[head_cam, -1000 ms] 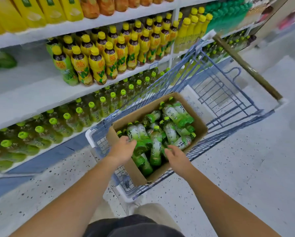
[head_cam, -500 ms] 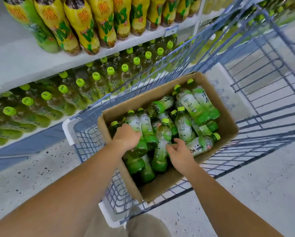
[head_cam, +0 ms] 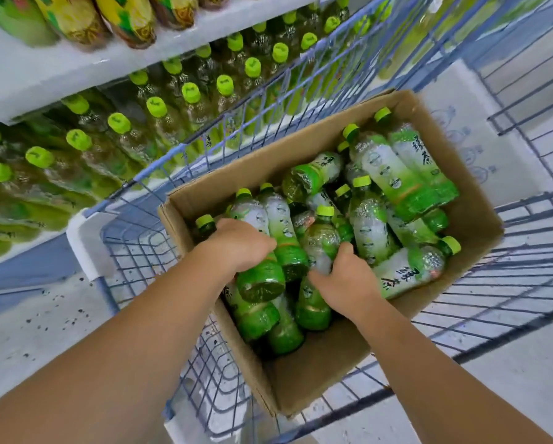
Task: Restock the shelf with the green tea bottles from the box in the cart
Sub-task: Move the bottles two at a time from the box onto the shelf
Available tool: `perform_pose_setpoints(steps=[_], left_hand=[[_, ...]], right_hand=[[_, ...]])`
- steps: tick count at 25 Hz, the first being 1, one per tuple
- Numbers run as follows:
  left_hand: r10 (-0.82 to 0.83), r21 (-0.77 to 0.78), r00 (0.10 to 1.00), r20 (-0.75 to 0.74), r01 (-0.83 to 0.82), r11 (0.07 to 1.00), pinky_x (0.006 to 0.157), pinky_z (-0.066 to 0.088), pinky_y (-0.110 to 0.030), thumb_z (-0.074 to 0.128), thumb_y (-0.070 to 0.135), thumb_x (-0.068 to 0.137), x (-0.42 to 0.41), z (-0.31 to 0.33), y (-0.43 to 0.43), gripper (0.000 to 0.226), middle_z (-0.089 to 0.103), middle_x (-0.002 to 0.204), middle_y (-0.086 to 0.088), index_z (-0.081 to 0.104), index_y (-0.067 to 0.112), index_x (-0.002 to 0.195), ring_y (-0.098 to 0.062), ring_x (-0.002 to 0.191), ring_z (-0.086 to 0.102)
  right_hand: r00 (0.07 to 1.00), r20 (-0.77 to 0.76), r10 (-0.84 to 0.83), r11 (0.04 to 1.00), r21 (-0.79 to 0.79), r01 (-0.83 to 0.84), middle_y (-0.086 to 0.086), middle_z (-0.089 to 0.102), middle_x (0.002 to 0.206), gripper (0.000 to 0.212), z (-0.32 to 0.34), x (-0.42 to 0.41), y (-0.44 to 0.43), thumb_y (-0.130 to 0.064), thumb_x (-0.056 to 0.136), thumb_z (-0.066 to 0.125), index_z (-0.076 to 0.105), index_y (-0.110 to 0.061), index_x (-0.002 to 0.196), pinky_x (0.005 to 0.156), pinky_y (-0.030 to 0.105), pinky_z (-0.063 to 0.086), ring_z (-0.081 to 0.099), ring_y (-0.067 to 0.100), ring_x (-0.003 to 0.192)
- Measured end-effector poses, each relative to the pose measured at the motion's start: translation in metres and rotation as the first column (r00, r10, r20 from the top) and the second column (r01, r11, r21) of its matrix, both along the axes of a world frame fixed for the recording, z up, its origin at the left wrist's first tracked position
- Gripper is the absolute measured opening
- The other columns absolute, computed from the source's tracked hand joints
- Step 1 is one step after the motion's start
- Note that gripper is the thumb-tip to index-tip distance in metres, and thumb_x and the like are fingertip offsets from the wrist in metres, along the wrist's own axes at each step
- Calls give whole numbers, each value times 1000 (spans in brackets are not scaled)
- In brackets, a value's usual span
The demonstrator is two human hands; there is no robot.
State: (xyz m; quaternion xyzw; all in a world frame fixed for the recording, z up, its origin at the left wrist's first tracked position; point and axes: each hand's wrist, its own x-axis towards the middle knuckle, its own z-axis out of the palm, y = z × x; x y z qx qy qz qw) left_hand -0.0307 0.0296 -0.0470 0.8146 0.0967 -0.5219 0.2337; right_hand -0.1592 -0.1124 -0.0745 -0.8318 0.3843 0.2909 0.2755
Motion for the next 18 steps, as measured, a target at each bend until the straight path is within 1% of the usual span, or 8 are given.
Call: perform_pose_setpoints(steps=[1, 3, 5, 9, 13, 15, 17, 18], left_hand=[[121, -19, 993, -8, -121, 992, 81, 59, -52, 74, 52, 54, -5, 1, 2, 100, 65, 111, -15, 38, 3, 134, -37, 94, 68], [186, -17, 982, 31, -186, 982, 78, 60, -51, 76, 51, 45, -17, -2, 4, 105, 62, 112, -13, 36, 5, 131, -36, 95, 67], [148, 0, 986, 81, -148, 989, 79, 60, -43, 73, 55, 37, -27, 3, 8, 100, 66, 111, -11, 54, 4, 121, -31, 94, 68], [77, 8, 987, 141, -78, 997, 76, 53, -33, 69, 55, 63, -31, 8, 8, 61, 68, 109, -9, 69, 13, 107, -29, 96, 64], [233, -39, 969, 79, -231, 972, 95, 52, -41, 73, 54, 70, -33, 9, 7, 73, 61, 125, -8, 61, 10, 127, -30, 109, 60], [334, -70, 942, 4, -333, 940, 96, 52, -41, 77, 45, 74, -33, 8, 6, 68, 60, 121, -8, 58, 9, 128, -30, 109, 60], [424, -97, 901, -88, -431, 897, 95, 54, -46, 81, 41, 65, -33, 9, 8, 72, 65, 120, -9, 59, 9, 126, -32, 107, 64], [448, -110, 887, -114, -460, 881, 94, 55, -48, 82, 38, 60, -34, 8, 9, 72, 66, 118, -11, 61, 10, 123, -33, 105, 65]], right_hand=[[1000, 14, -14, 1000, 15, 14, 0, 56, 84, 51, 1, 0, -1, -43, 84, 71, 38, -13, 107, 62, 34, 40, 56, 27, 79], [997, 54, -47, 999, 21, 46, -4, 51, 81, 55, 0, 3, -2, -40, 79, 76, 39, -12, 107, 64, 33, 40, 53, 25, 77], [991, 93, -97, 995, 32, 94, -6, 47, 80, 57, 1, 7, -1, -38, 75, 79, 38, -12, 106, 66, 31, 38, 50, 23, 77], [859, 195, -473, 869, 262, 419, -3, 54, 92, 53, -3, 16, -9, -25, 78, 75, 40, -11, 115, 65, 30, 42, 53, 10, 75], [805, 203, -558, 804, 370, 465, -5, 51, 98, 60, -11, 17, -14, -25, 84, 70, 33, -11, 129, 84, 37, 43, 51, 9, 84], [817, 199, -541, 802, 416, 429, -1, 55, 109, 68, -17, 17, -13, -26, 81, 77, 32, -12, 131, 89, 38, 47, 56, 13, 93], [802, 183, -569, 769, 463, 440, 2, 56, 120, 82, -20, 18, -10, -31, 74, 87, 34, -14, 134, 94, 41, 49, 59, 19, 104], [783, 180, -596, 747, 481, 458, 1, 59, 119, 77, -20, 18, -10, -31, 72, 89, 39, -14, 128, 91, 39, 50, 60, 18, 102]])
